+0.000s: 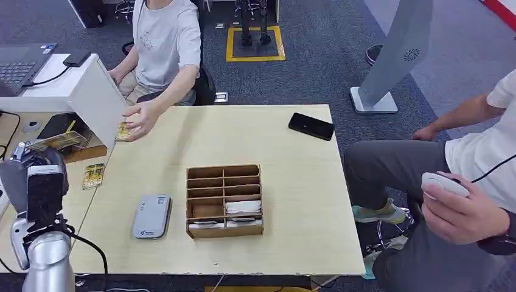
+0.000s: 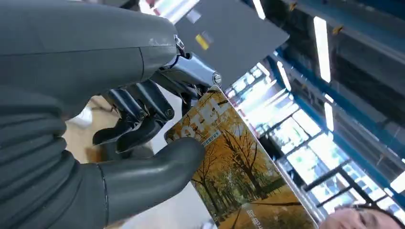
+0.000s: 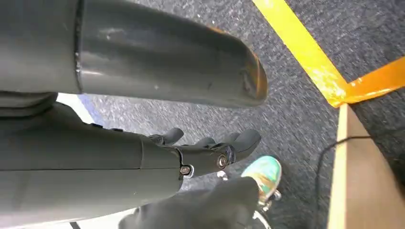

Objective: Pass the card to the sensor for recognition and then transmit it.

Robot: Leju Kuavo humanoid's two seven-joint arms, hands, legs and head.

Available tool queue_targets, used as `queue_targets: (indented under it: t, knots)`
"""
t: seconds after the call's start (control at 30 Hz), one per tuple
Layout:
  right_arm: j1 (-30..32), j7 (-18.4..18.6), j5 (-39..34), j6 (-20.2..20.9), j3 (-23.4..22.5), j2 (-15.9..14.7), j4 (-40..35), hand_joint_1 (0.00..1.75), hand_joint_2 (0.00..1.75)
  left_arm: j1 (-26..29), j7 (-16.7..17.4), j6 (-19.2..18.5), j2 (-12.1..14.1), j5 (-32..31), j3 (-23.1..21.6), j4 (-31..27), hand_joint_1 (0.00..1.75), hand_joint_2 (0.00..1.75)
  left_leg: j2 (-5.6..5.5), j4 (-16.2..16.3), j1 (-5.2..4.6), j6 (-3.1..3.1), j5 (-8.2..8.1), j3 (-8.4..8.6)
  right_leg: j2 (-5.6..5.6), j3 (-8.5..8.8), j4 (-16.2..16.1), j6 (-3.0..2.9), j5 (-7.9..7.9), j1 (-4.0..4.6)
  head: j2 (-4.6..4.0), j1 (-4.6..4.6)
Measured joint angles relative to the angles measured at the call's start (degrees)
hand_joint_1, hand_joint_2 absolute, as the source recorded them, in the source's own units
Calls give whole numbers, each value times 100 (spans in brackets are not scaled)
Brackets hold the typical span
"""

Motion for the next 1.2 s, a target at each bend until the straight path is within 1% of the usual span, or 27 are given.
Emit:
queue_targets:
  t: [0.03, 0.17, 0.33, 0.6, 0.63, 0.73, 0.83, 0.97, 1.03, 1.2]
  knots:
    - [-23, 9, 24, 9, 4, 2, -11, 0, 0, -90, -37, 74, 81, -13, -2, 114, 175, 175, 0, 0, 0, 0, 0, 0, 0, 0, 0, 0, 0, 0, 0, 0]
    - [-70, 37, 48, 46, 17, 13, -33, 0, 0, -339, -65, 102, 227, 88, -2, 400, 175, 175, 0, 0, 0, 0, 0, -1, 1, -1, 0, 0, 0, 0, 0, 0]
    - [-71, 37, 63, 46, 24, 17, -44, 0, 0, -454, -76, 115, 284, 75, -2, 583, 175, 175, 1, 0, -1, 0, -1, -3, 1, -1, 0, 0, 0, -1, 0, 0]
    - [-70, 46, 98, 46, 24, 20, -55, 0, 0, -577, -94, 190, 402, -124, -46, 791, 175, 175, 1, 0, 0, 0, 0, -2, 2, -3, -1, 0, 0, -1, 0, 0]
    - [-70, 46, 98, 46, 24, 22, -55, 0, 0, -580, -92, 194, 411, -131, -50, 811, 0, 175, 1, 0, 0, 0, 0, -2, 2, -3, 0, 0, 0, 0, 0, -2]
    - [-70, 46, 107, 41, 24, 22, -59, 0, 0, -594, -94, 198, 419, -133, -74, 883, 0, 175, 1, 0, 0, 0, 0, -2, 2, -3, 0, 0, 0, 0, 0, 0]
    - [-69, 46, 111, 24, 24, 22, -59, 0, 0, -603, -81, 159, 417, 46, -96, 942, 0, 175, 1, 0, 0, 0, 0, -2, 2, -3, 0, 0, 0, 0, 0, 0]
    - [-60, 65, 96, -48, 11, 22, -59, 0, 0, -631, 266, 39, 413, 169, -98, 996, 0, 175, 1, 0, -1, 0, 0, -2, 3, -4, -1, 0, 0, -1, 0, 0]
    - [-46, 90, 92, -61, -7, 22, -59, 0, 0, -632, 383, -29, 406, 191, -98, 998, 0, 175, 1, 0, -1, 0, 0, -2, 4, -4, -1, 0, 0, -1, 0, 0]
    - [-2, 96, 70, -138, -44, 22, -57, 0, 0, -621, 444, -130, 413, 204, -100, 979, 0, 175, 1, 0, 0, 0, -1, -4, 3, -4, 0, 0, 0, 0, 0, 0]
